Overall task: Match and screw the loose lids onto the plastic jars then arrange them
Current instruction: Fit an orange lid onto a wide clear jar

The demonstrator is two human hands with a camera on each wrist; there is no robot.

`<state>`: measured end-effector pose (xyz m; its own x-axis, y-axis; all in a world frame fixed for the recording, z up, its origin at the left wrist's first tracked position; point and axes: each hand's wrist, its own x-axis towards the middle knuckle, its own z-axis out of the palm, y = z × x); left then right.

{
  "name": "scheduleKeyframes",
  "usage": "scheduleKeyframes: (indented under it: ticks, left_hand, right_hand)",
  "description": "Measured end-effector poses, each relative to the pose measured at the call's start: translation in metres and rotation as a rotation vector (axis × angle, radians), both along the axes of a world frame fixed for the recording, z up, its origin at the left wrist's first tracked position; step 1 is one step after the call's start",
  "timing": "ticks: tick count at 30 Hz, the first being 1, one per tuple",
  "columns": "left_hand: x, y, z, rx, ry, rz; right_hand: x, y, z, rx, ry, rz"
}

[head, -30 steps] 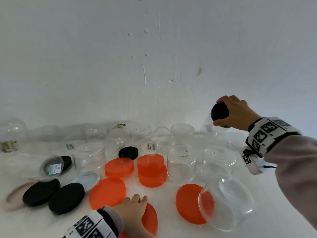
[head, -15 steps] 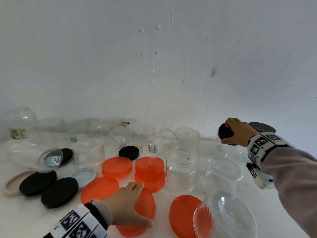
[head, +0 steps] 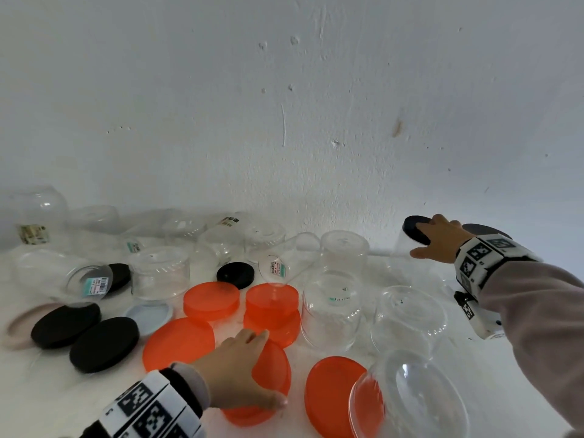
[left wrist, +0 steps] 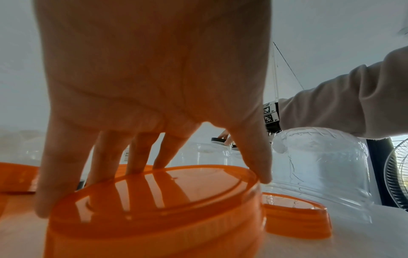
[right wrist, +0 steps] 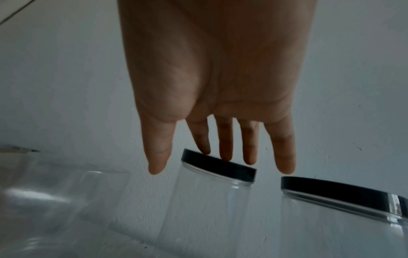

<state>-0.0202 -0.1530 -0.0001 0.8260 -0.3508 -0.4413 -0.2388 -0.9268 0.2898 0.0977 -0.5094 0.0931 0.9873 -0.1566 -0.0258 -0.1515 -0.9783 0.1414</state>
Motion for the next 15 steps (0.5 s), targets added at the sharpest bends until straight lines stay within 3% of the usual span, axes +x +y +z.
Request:
scheduleKeyframes:
  ticks: [9, 15]
  left_hand:
    - [0.001, 0.007, -0.004, -0.078, -0.084, 0.018]
    - [0.002, 0.009, -0.005, -0.136, -0.154, 0.003]
  right_hand:
    - [-0.010, 0.011, -0.006, 0.024, 0.084, 0.009]
    - [-0.048, 0.040, 0.003, 0.092, 0.149, 0.164]
